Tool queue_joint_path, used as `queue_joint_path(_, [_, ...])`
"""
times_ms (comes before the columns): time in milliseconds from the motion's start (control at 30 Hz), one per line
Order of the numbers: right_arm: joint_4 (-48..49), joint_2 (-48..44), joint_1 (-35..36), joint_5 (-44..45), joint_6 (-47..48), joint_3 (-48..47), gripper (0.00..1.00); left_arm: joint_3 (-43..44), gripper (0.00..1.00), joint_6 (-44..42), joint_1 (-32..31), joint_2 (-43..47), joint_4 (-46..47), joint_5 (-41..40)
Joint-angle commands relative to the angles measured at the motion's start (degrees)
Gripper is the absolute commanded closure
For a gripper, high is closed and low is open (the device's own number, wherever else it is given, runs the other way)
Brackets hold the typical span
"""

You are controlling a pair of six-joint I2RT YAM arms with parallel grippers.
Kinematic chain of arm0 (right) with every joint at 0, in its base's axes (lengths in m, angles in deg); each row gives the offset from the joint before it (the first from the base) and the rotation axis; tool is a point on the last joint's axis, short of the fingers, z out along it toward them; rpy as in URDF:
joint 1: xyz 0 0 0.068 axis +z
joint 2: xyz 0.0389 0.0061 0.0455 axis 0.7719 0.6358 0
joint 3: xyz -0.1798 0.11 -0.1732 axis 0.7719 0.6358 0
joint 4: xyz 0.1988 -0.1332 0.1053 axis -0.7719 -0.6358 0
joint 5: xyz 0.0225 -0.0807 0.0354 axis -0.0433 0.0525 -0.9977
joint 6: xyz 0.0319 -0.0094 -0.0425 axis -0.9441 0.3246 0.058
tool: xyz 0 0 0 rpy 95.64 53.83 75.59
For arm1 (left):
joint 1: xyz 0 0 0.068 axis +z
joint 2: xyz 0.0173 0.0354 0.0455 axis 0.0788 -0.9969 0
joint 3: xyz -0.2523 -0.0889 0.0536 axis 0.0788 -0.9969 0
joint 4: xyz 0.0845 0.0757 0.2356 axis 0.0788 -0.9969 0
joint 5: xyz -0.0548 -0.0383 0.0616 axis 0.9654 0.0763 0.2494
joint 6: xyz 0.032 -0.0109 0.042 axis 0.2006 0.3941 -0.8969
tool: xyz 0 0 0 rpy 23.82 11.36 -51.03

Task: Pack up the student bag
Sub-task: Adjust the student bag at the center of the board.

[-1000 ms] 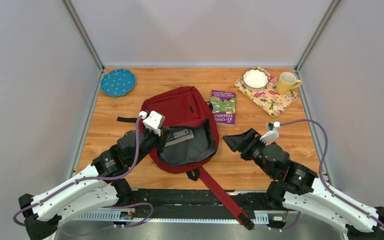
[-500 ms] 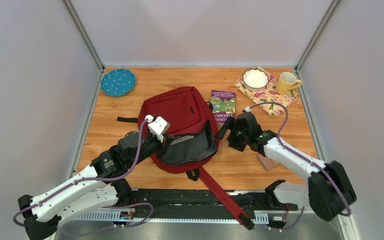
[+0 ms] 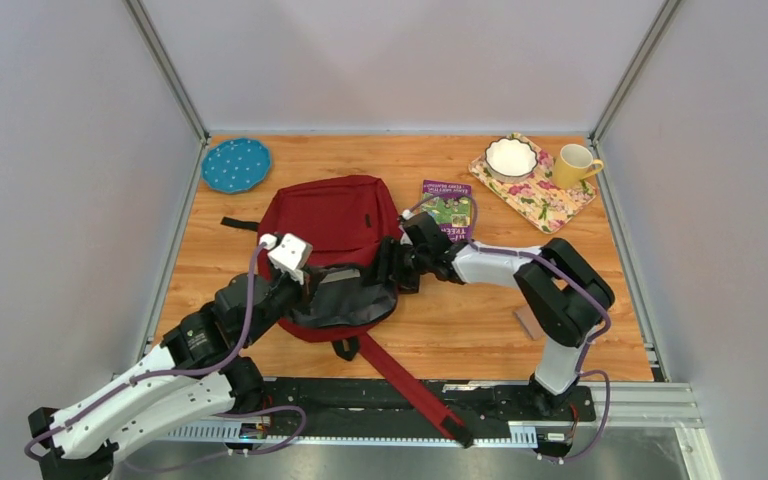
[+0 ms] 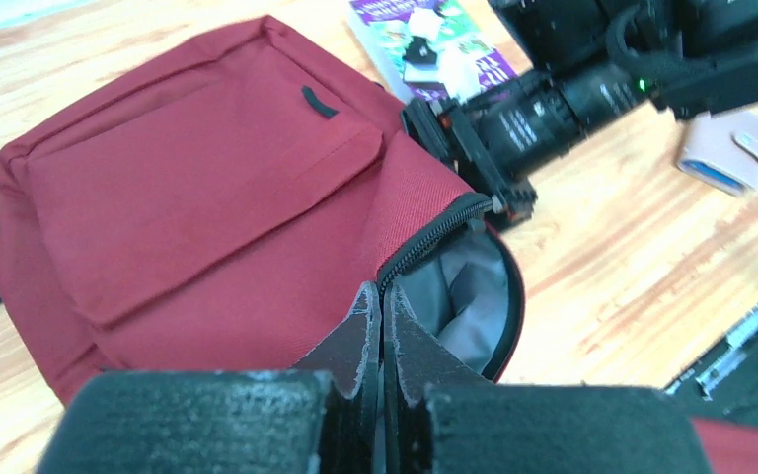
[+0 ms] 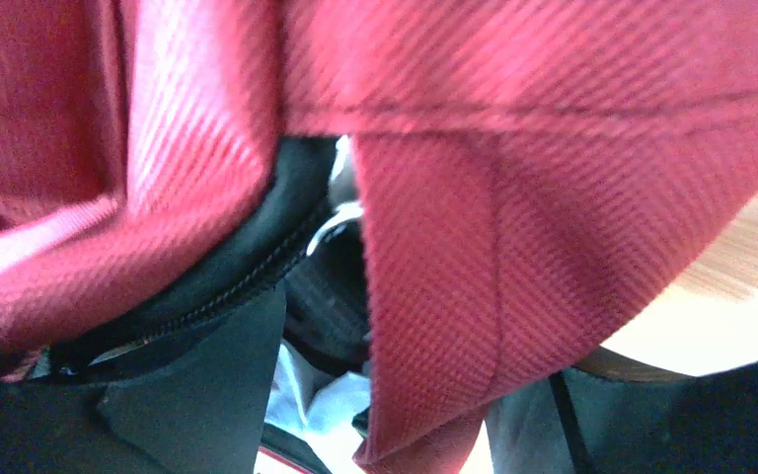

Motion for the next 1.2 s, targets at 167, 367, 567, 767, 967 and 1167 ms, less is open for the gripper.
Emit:
queue_joint_path(167, [3.78,0.31,2.38,4.12,0.96,-3.90,0.21,1.64,1.00,2.29,-0.26,3.48,-5.82,-7.31])
queue_joint_path(367, [-7.46,-9.78,1.50,12.54,7.38,-1.79,0.12,2.33,0.83,1.41,-0.26,1.37,-6.17,-5.29])
queue_joint_path(567, [-15.29,-21.22,1.06,22.30,9.32,3.39,0.09,4.53,0.30,1.59,-0.26,-0.39,-8.37,-7.65])
queue_joint_path(767, [-22.76,-33.08,0.44,34.59,9.32,6.38,0.07,4.54,0.29,0.62,-0.26,1.02,-5.48,-7.58])
queue_joint_path(967, [-23.75,-46.18,0.36,43.14,15.63,8.14,0.02,9.71,0.28,-2.10,-0.26,-8.37,0.24,0.68])
queue_joint_path(1167, [-27.25,-47.18,-7.17,44.05,18.99,6.66,0.01,16.46,0.27,-5.18,0.44,-25.06,12.55,6.40])
